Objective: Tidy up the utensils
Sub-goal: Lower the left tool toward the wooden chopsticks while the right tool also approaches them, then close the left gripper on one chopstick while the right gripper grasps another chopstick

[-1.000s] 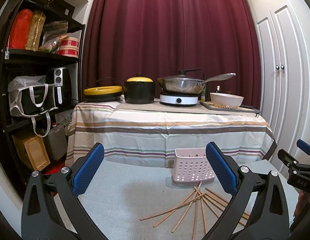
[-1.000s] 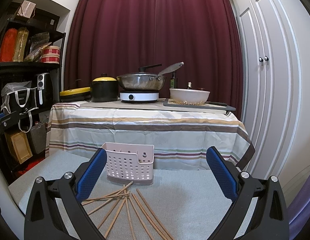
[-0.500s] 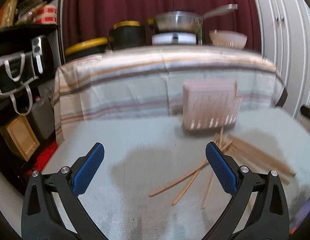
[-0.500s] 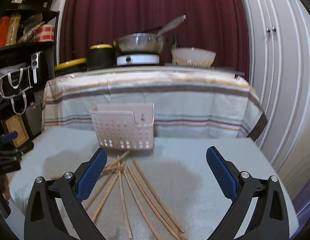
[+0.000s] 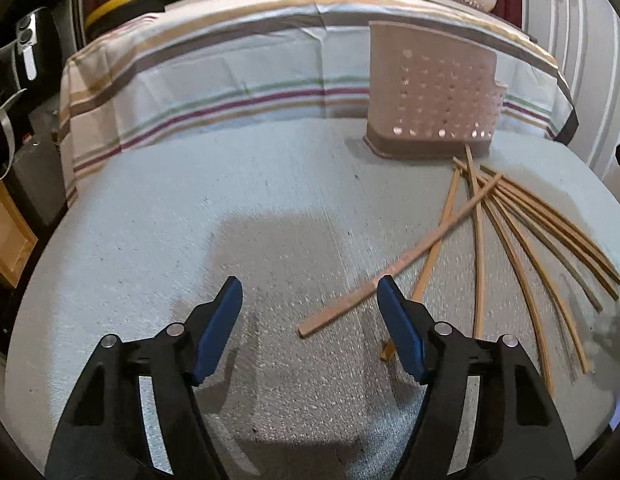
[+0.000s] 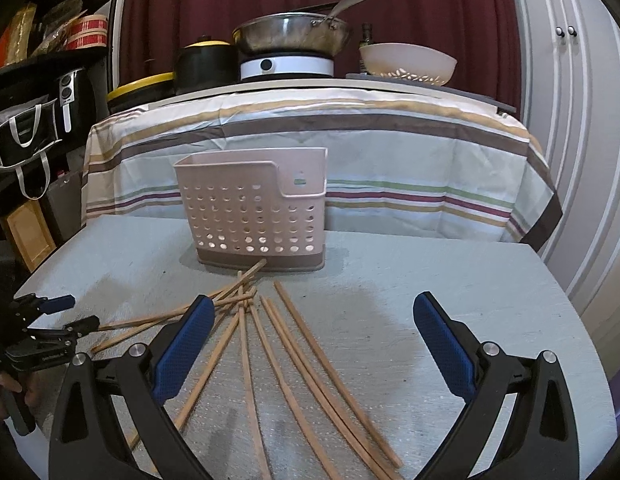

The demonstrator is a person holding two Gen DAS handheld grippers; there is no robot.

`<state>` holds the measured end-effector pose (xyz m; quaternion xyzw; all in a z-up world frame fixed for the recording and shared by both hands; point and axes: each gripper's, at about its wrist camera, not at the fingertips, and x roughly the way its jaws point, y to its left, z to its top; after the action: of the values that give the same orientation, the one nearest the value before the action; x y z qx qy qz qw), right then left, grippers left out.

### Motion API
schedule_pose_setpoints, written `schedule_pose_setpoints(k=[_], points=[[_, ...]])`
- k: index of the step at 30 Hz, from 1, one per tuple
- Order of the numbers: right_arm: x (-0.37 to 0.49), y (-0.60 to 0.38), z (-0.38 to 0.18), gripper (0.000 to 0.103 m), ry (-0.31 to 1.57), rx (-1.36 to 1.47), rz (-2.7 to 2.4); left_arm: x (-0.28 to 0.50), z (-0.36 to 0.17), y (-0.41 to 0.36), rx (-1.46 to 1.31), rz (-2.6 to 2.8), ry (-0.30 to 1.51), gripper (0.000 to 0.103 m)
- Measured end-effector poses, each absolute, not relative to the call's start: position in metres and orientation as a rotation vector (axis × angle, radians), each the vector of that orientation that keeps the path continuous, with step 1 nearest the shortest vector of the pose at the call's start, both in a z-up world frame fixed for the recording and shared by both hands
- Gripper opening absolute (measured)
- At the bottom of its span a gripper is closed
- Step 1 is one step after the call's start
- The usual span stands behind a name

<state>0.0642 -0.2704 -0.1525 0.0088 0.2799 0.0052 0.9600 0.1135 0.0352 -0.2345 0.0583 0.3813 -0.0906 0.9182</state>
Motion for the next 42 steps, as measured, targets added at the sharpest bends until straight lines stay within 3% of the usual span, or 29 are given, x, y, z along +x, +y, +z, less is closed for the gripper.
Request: schedule_pose_setpoints(k=[8, 11, 16, 19, 42], points=[[0.070, -0.265, -0.156, 0.097, 0.584, 0.012, 0.024, 0.123, -0.249, 0.032, 0.123, -0.227, 0.875, 0.054], [0.070, -0.267, -0.158, 0.097, 0.590, 0.018, 0.022, 0.120, -0.249, 0.030, 0.121, -0.246, 0.868, 0.046], [0.071, -0.268, -0.160, 0.097, 0.594, 0.020, 0.024, 0.112, -0.248, 0.022, 0.146, -0.287, 0.861, 0.022], [0.070, -0.268, -0.161, 0.097, 0.593, 0.022, 0.026, 0.106, -0.247, 0.017, 0.177, -0.299, 0.857, 0.017], [0.066, -0.275, -0.173, 0.097, 0.626, 0.047, 0.038, 0.095, -0.245, -0.001, 0.203, -0.314, 0.834, 0.014]])
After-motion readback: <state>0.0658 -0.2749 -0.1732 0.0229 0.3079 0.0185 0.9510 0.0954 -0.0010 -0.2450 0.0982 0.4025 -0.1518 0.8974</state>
